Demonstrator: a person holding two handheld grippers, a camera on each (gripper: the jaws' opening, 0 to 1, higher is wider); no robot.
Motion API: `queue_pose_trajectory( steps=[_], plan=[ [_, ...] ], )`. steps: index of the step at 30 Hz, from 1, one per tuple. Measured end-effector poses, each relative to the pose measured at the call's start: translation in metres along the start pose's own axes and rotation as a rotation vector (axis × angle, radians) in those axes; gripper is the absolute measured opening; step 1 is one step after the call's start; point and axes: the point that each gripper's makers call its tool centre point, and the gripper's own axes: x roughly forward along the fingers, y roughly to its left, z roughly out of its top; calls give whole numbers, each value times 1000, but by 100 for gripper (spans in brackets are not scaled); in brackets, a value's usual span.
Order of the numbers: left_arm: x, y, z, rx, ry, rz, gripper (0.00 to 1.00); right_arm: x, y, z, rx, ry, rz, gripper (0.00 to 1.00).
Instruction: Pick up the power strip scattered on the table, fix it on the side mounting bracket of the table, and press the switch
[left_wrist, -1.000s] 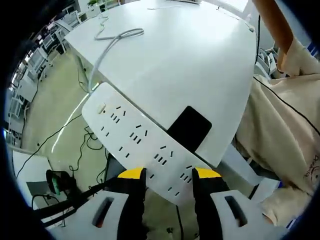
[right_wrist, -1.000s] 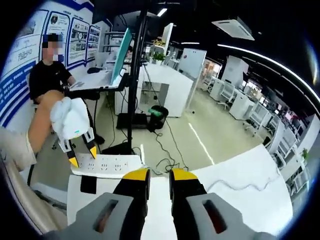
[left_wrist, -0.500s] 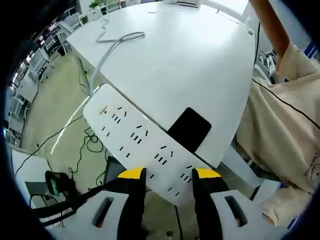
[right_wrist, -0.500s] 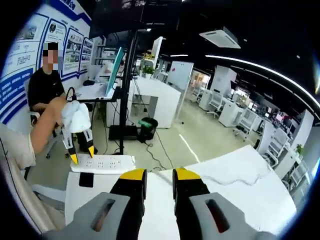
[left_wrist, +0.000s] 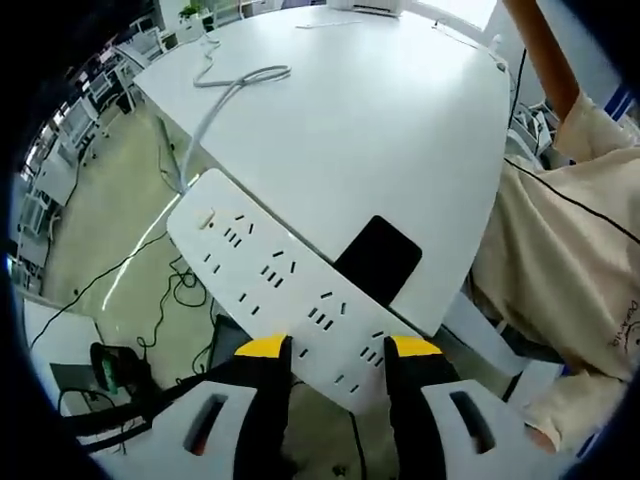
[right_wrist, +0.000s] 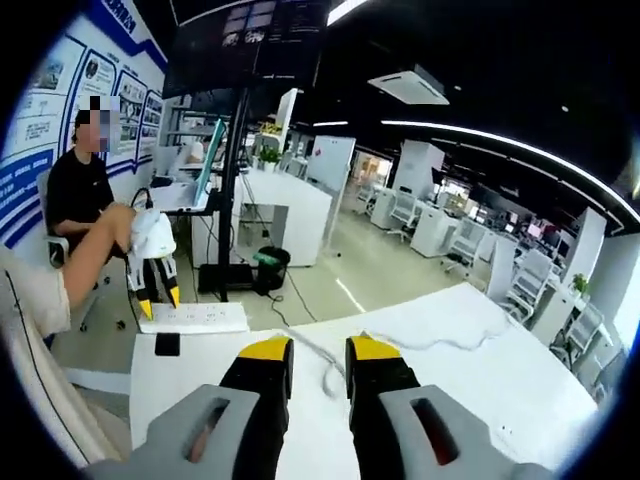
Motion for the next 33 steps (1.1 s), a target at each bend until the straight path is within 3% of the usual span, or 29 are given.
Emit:
queue_pose_trajectory(
  steps=[1,6,14,22,33],
  plan=[
    [1,-6,1,-3,-8,1,42,-8,-2,-4,9,-5,-8,17],
    [-1,10,2,-16,-20,3,42,-31,-13,-20,31,-4,-41,17],
    [0,11,0,-14,16,4,42,-72,-26,-35,70,-22,-94,17],
    [-1,13,-1,-16,-21,2,42,-120,-38,-44,79,-33,-162,18],
    [-3,17,-4,-26,-85,9,43,-165,-46,-73,98,-42,-220,20]
  ],
)
